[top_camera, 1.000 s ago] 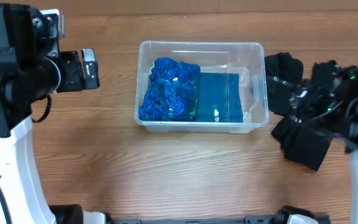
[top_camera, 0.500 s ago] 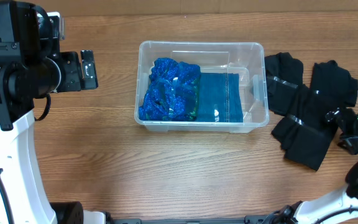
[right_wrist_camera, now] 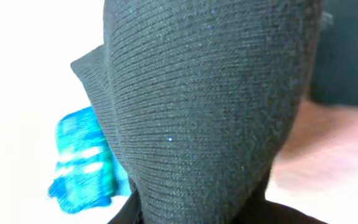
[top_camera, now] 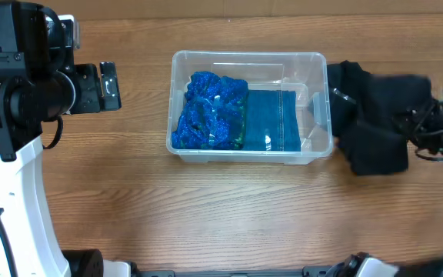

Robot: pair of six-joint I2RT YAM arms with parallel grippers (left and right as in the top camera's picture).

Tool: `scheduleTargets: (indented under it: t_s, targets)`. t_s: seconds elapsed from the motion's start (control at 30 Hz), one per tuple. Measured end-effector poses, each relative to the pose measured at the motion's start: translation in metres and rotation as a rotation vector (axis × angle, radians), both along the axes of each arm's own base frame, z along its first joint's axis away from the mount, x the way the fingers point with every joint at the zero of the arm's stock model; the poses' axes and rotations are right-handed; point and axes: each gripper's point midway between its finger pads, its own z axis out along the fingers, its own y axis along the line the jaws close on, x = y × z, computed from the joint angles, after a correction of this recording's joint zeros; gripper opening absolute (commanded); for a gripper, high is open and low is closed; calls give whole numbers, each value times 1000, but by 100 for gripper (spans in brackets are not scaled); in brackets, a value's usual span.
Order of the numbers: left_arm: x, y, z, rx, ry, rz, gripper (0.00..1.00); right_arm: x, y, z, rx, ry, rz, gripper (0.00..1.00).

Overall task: Pack container
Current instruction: 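Grasp a black taped bundle with the right gripper and drop it in the bin, then grasp the second black bundle with the right gripper and lift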

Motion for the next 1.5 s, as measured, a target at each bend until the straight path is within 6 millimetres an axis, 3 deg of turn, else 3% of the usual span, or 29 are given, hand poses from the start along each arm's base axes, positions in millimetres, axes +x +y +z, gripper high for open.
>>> scheduleTargets:
  t_s: [0.07,0.13,0.17,0.23,0.27,0.3,0.37,0.4,0.43,0.5,0.67,0.73,0.87,0.93,0.97,1.03,1.1,1.2,1.33,1.4,1.43,1.5]
  targets:
    - [0,0,0,2,0,1,100,-8,57,58,-70,-209,153,8]
    - [0,0,0,2,0,1,100,-9,110,94,-78,-373,313,8]
    - [0,0,0,1,0,1,100,-7,137,106,-48,-427,383,8]
    - [0,0,0,2,0,2,100,10,161,114,-26,-480,427,8]
    - [0,0,0,2,0,2,100,22,179,111,-4,-481,464,8]
    - [0,1,0,4,0,3,100,32,201,89,33,-413,506,8]
    - [0,1,0,4,0,3,100,51,221,40,75,-250,516,9]
    - [0,1,0,4,0,3,100,61,229,6,86,-151,515,13]
    - [0,1,0,4,0,3,100,70,231,-42,79,-5,480,61]
    - [0,1,0,4,0,3,100,75,220,-59,24,49,410,63]
    - [0,1,0,4,0,3,100,91,180,-68,-126,54,267,72]
    - [0,1,0,4,0,3,100,92,156,-54,-151,38,203,72]
    - [0,1,0,4,0,3,100,100,92,-2,-196,-78,51,79]
    - [0,1,0,4,0,3,100,99,37,1,-224,-69,-71,81]
    - [0,1,0,4,0,3,100,98,13,-6,-233,-46,-123,81]
    - [0,1,0,4,0,3,100,100,-32,-40,-228,41,-209,86]
    - [0,1,0,4,0,3,100,105,-48,-74,-216,107,-226,86]
    - [0,1,0,4,0,3,100,120,-47,-152,-178,231,-193,86]
    - [0,1,0,4,-1,3,100,140,-35,-192,-161,227,-152,81]
    - [0,1,0,4,0,3,100,141,-33,-204,-146,244,-148,69]
    - [0,1,0,4,0,3,100,143,-32,-205,-130,241,-151,56]
    - [0,1,0,4,0,3,100,142,-31,-211,-120,254,-148,19]
